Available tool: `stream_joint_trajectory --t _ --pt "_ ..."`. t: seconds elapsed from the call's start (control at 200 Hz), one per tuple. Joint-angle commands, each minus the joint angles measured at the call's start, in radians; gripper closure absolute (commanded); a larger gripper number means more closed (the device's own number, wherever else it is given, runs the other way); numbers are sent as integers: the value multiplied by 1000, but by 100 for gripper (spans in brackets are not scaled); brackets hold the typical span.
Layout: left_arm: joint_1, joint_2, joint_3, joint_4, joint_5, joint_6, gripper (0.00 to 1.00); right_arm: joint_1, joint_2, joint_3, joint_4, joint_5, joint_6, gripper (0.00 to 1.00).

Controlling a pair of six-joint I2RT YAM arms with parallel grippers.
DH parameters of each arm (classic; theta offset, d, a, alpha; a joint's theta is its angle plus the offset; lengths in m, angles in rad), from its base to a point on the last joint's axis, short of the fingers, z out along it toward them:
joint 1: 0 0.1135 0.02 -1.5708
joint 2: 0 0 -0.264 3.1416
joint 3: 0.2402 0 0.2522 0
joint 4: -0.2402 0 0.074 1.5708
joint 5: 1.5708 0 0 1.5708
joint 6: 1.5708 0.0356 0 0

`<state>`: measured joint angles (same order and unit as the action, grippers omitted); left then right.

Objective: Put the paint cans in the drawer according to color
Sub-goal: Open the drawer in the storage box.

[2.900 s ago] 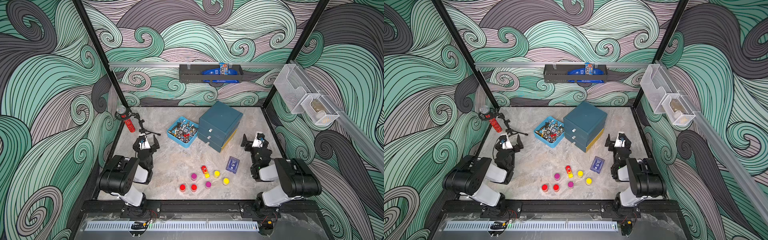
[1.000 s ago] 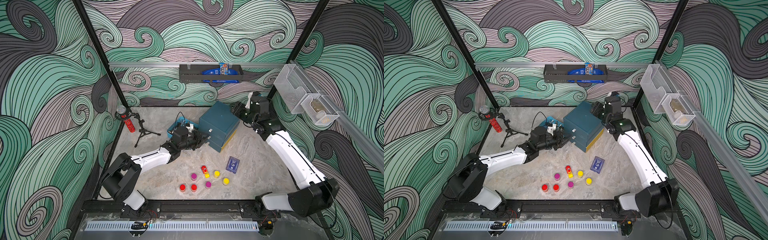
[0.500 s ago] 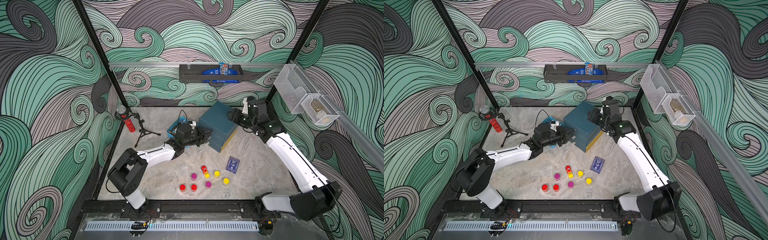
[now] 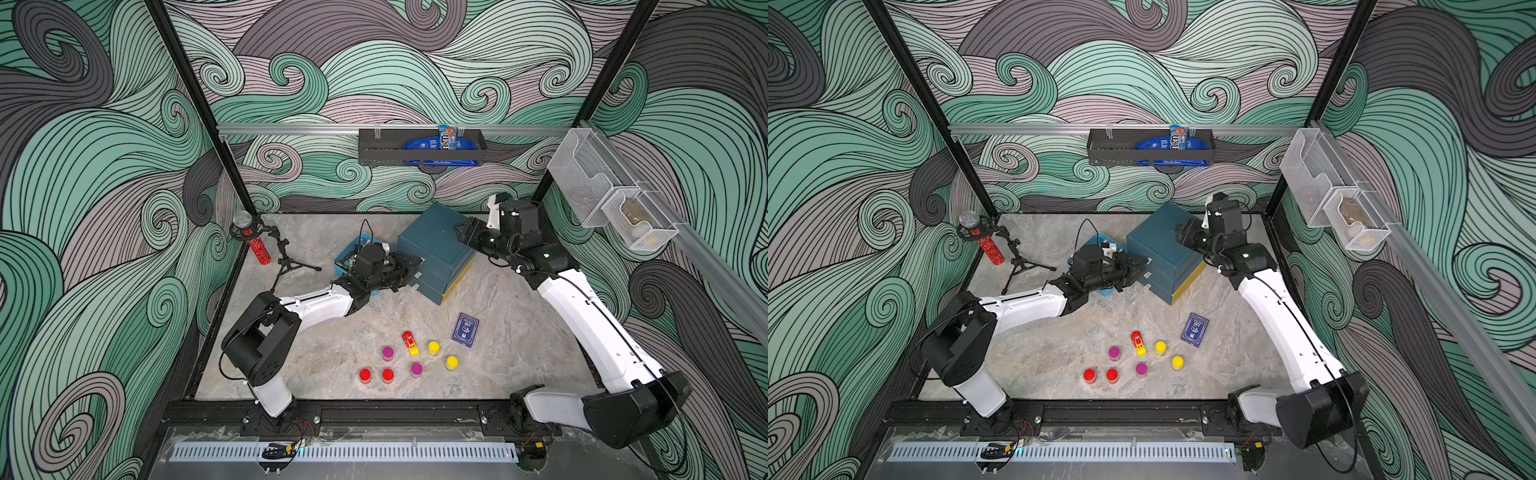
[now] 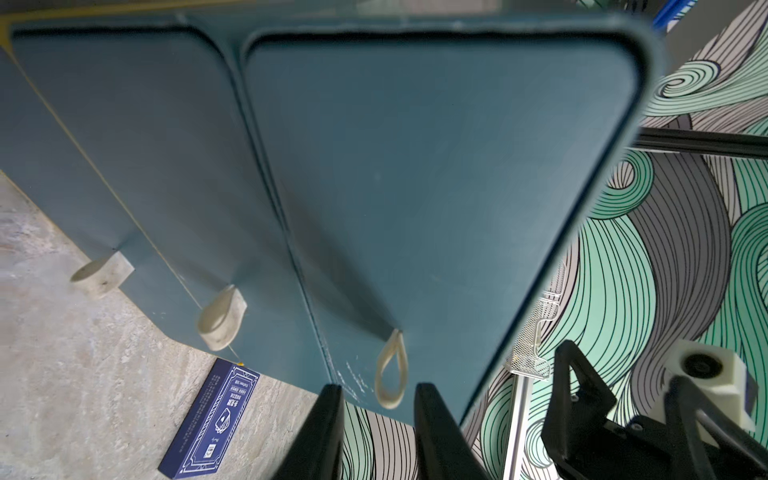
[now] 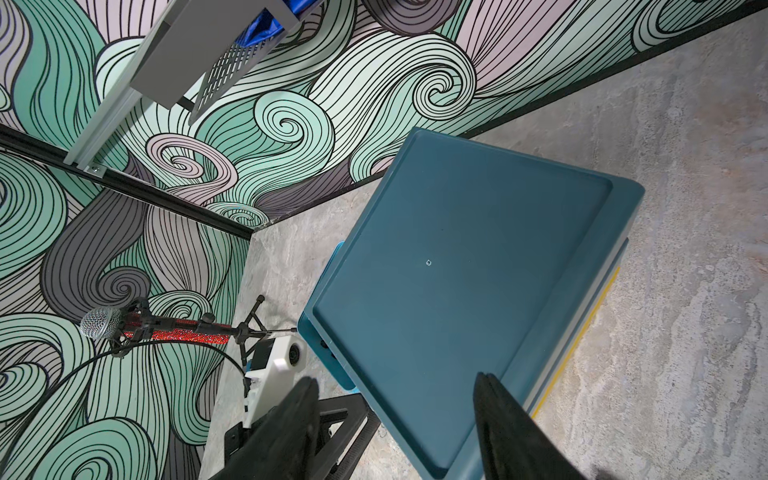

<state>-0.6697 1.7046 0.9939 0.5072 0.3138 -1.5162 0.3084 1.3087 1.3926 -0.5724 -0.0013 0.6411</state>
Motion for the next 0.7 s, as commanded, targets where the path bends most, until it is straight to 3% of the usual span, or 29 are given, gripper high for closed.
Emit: stream_joint_trajectory --t 0.0,0.45,0.63,0.695 --pt "2 23 47 26 -18 4 69 3 0 14 -7 -18 -21 39" --pt "-1 29 46 82 -41 -22 74 4 0 -1 -7 -41 -29 39" --pt "-3 28 29 108 -47 -38 94 4 -9 -4 -7 -37 -29 39" --pt "-3 21 28 102 -51 -36 98 3 -14 -7 -7 -34 -29 39"
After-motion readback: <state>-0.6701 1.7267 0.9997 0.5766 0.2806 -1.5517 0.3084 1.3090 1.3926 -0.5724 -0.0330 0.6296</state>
